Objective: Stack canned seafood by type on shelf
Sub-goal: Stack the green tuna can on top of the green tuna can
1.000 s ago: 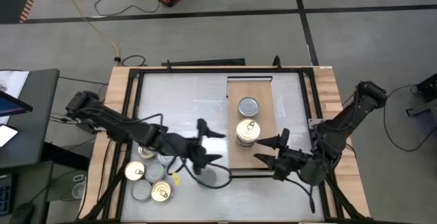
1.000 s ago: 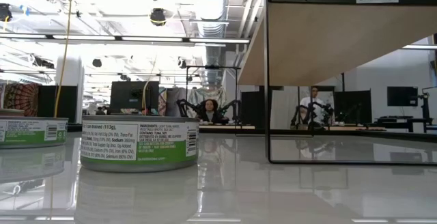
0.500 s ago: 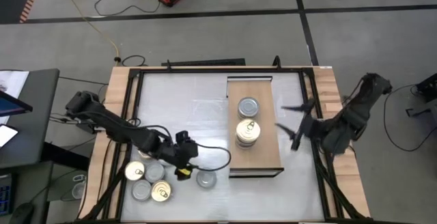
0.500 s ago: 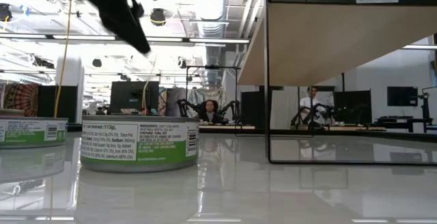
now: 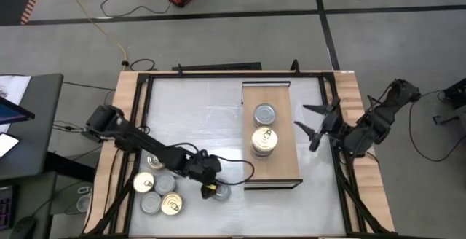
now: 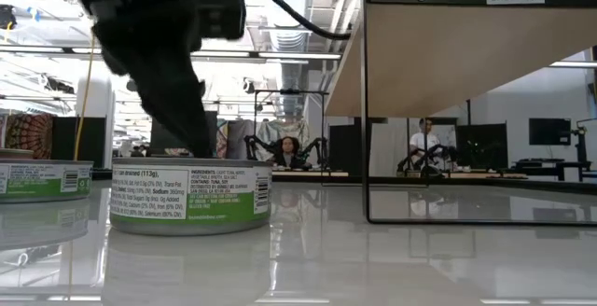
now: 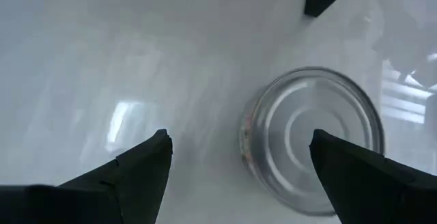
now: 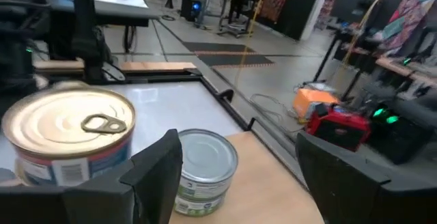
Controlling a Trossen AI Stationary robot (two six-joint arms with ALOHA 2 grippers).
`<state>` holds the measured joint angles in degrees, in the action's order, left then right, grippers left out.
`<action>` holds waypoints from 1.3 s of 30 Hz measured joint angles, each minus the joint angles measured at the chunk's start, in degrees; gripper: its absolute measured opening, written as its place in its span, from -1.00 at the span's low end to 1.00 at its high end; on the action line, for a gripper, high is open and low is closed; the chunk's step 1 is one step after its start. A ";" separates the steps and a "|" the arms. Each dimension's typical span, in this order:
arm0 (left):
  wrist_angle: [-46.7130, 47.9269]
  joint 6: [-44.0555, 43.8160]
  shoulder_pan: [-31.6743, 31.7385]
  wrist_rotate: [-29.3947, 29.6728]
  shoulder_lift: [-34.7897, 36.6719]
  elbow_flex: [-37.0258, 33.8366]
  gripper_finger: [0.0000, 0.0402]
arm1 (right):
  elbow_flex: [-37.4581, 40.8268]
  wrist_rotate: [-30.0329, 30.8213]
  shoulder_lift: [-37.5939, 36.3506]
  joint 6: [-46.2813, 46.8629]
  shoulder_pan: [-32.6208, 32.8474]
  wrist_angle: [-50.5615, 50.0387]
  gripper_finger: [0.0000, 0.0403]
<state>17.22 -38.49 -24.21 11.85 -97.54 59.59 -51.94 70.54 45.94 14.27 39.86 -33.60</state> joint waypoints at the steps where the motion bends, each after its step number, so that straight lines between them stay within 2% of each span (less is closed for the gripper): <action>1: -0.80 -0.35 -0.12 -0.62 -0.56 0.00 0.62 | 0.05 0.29 0.27 -0.18 0.00 -0.04 0.54; 5: -2.75 -1.13 -0.17 -1.38 -2.02 0.01 0.48 | 0.04 1.09 -0.05 -1.46 0.13 0.72 0.54; 9: -1.89 -1.91 -0.10 -0.35 -2.13 0.02 0.25 | 0.04 1.19 -0.70 -3.58 0.95 2.36 0.54; 22: 8.10 -0.52 1.58 9.62 -2.01 0.22 -0.91 | 0.00 1.55 -0.67 -7.26 2.49 6.00 0.54; 24: 9.23 0.55 2.56 10.33 -2.02 0.21 -0.97 | 0.00 1.55 -0.62 -7.26 2.49 6.00 0.54; 36: 15.65 7.29 9.61 7.72 0.78 -0.04 -1.00 | 0.00 1.37 -0.59 -7.26 2.49 6.07 0.54; 39: 19.71 7.60 11.10 10.70 2.31 -0.15 -1.00 | 0.00 1.25 -0.56 -7.24 2.49 6.11 0.54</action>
<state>36.93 -30.89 -13.11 22.56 -95.24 59.45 -51.94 71.79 45.39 7.03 42.35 -27.49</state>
